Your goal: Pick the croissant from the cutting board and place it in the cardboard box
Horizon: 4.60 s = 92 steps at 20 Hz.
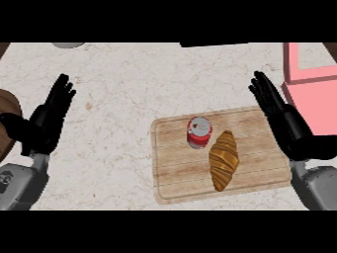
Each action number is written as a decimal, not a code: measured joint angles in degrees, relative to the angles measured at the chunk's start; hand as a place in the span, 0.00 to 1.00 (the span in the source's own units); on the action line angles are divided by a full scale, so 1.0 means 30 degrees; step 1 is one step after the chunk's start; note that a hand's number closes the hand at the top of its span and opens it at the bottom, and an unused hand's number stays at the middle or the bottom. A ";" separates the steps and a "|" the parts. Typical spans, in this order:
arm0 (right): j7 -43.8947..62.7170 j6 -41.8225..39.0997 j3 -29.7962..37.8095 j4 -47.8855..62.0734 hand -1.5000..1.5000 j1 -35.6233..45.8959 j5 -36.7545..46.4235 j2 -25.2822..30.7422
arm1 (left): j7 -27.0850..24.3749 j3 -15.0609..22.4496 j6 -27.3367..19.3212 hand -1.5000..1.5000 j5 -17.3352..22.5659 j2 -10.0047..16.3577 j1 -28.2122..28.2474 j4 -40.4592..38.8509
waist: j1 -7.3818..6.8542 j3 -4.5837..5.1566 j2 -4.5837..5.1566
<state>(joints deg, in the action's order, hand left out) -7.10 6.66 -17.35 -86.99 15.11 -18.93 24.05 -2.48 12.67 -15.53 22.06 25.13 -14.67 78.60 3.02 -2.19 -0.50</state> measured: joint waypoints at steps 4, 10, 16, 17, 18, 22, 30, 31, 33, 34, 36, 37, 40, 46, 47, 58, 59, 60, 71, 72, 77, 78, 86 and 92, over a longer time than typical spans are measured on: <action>0.1404 0.4119 0.0149 0.0022 0.00 -0.1393 0.1344 -0.1294 | 0.0246 0.0798 0.0501 0.50 -0.0719 0.0330 -0.0368 0.0457 | -0.0127 0.0487 -0.0002; 0.2431 0.9478 0.0514 0.1941 0.00 -0.3794 0.5065 -0.0628 | 0.0254 0.1895 0.1149 0.50 -0.1495 0.0673 -0.0301 0.0922 | 0.0851 0.0903 -0.0109; 0.4268 1.3768 -0.1542 0.3186 0.00 -0.6012 1.1035 0.0847 | 0.0283 0.2987 0.1690 0.50 -0.2060 0.0656 -0.0109 0.1308 | 0.0287 0.1275 -0.0159; 0.4803 1.4239 -0.1817 0.3320 0.00 -0.6327 1.1861 0.0997 | 0.0329 0.3088 0.1713 0.50 -0.2111 0.0633 -0.0118 0.1377 | 0.0248 0.1265 -0.0148; 0.5409 1.4638 -0.2032 0.3414 0.00 -0.6573 1.2650 0.1140 | 0.0349 0.3196 0.1756 0.50 -0.2184 0.0638 -0.0114 0.1417 | 0.0197 0.1253 -0.0129; 0.7998 1.5070 -0.2675 0.3271 0.00 -0.7310 1.5150 0.1454 | 0.0435 0.3517 0.1874 0.50 -0.2332 0.0587 -0.0073 0.1648 | 0.0016 0.1264 -0.0108; 1.3819 1.2670 -0.4399 0.0667 0.00 -0.8164 1.8227 0.0955 | 0.0627 0.3960 0.1934 0.50 -0.2641 0.0456 -0.0135 0.1965 | -0.0424 0.1313 -0.0106; 1.4670 1.2183 -0.4567 0.0191 0.00 -0.8117 1.8578 0.0845 | 0.0672 0.4017 0.1972 0.50 -0.2627 0.0415 -0.0126 0.2016 | -0.0498 0.1298 -0.0102; 1.6407 1.1113 -0.4851 -0.0863 0.00 -0.7916 1.9266 0.0603 | 0.0677 0.4127 0.1937 0.50 -0.2707 0.0306 -0.0105 0.2018 | -0.0582 0.1264 -0.0088; 1.7337 1.0543 -0.4944 -0.1385 0.00 -0.7768 1.9659 0.0468 | 0.0732 0.4167 0.1898 0.50 -0.2742 0.0252 -0.0125 0.2054 | -0.0616 0.1236 -0.0090; 1.9291 0.9333 -0.5147 -0.2361 0.00 -0.7364 2.0653 0.0095 | 0.0775 0.4252 0.1919 0.50 -0.2760 0.0178 -0.0061 0.2094 | -0.0706 0.1175 -0.0076; 2.0295 0.8681 -0.5210 -0.2788 0.00 -0.7076 2.1175 -0.0146 | 0.0728 0.4290 0.1904 0.50 -0.2802 0.0134 -0.0016 0.2100 | -0.0766 0.1149 -0.0066; 2.2765 0.6665 -0.5534 -0.4174 0.00 -0.6065 2.2892 -0.1194 | 0.0855 0.4258 0.1911 0.50 -0.2811 0.0023 -0.0153 0.2054 | -0.0836 0.1051 -0.0034; 2.5691 0.3150 -0.5914 -0.5395 0.00 -0.4471 2.6002 -0.3924 | 0.1030 0.4319 0.1847 0.50 -0.2994 -0.0300 -0.0297 0.2200 | -0.0952 0.0901 0.0027; 2.5920 0.2699 -0.5910 -0.5340 0.00 -0.4295 2.6416 -0.4530 | 0.1082 0.4297 0.1882 0.50 -0.3015 -0.0302 -0.0335 0.2200 | -0.0964 0.0881 0.0044; 2.6155 -0.0453 -0.5068 -0.5061 0.00 -0.3646 2.8977 -0.7475 | 0.1167 0.3861 0.2345 0.50 -0.3247 -0.0545 -0.0303 0.2358 | -0.1004 0.0769 0.0124; 2.6168 -0.0638 -0.5079 -0.5035 0.00 -0.3577 2.9098 -0.7535 | 0.1292 0.3853 0.2359 0.50 -0.3281 -0.0534 -0.0221 0.2575 | -0.1035 0.0765 0.0120; 2.6177 -0.0825 -0.5055 -0.4922 0.00 -0.3449 2.9190 -0.7581 | 0.1249 0.3900 0.2352 0.50 -0.3394 -0.0524 -0.0037 0.2748 | -0.1076 0.0762 0.0120; 2.6007 -0.1808 -0.4516 -0.3855 0.00 -0.2948 2.8137 -0.7744 | 0.1401 0.3451 0.2647 0.50 -0.3900 -0.1083 -0.0304 0.2303 | -0.1085 0.0744 0.0159; 2.5982 -0.1839 -0.4440 -0.3697 0.00 -0.2898 2.8026 -0.7747 | 0.1459 0.3426 0.2649 0.50 -0.3942 -0.1208 -0.0398 0.2193 | -0.1073 0.0743 0.0166; 2.5971 -0.1849 -0.4383 -0.3186 0.00 -0.2962 2.7578 -0.7721 | 0.1347 0.3250 0.2900 0.50 -0.4090 -0.1281 -0.0087 0.2270 | -0.1098 0.0754 0.0154; 2.5935 -0.1791 -0.4355 -0.3076 0.00 -0.3021 2.7494 -0.7727 | 0.1241 0.3197 0.2958 0.50 -0.4115 -0.1292 0.0012 0.2241 | -0.1096 0.0760 0.0141; 2.5618 -0.1749 -0.3871 -0.2420 0.00 -0.3352 2.7246 -0.7744 | 0.1232 0.2789 0.3250 0.50 -0.4406 -0.1524 -0.0002 0.2124 | -0.0997 0.0795 0.0070; 2.5431 -0.1789 -0.3626 -0.2040 1.00 -0.3778 2.7245 -0.7930 | 0.1305 0.2791 0.3279 0.50 -0.4837 -0.1861 0.0302 0.2240 | -0.1043 0.0782 0.0046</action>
<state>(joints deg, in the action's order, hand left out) 69.19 1.29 -28.23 -93.11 3.78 62.81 0.26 1.44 21.04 -5.70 7.54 19.55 -13.76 85.32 -0.11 0.15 -0.36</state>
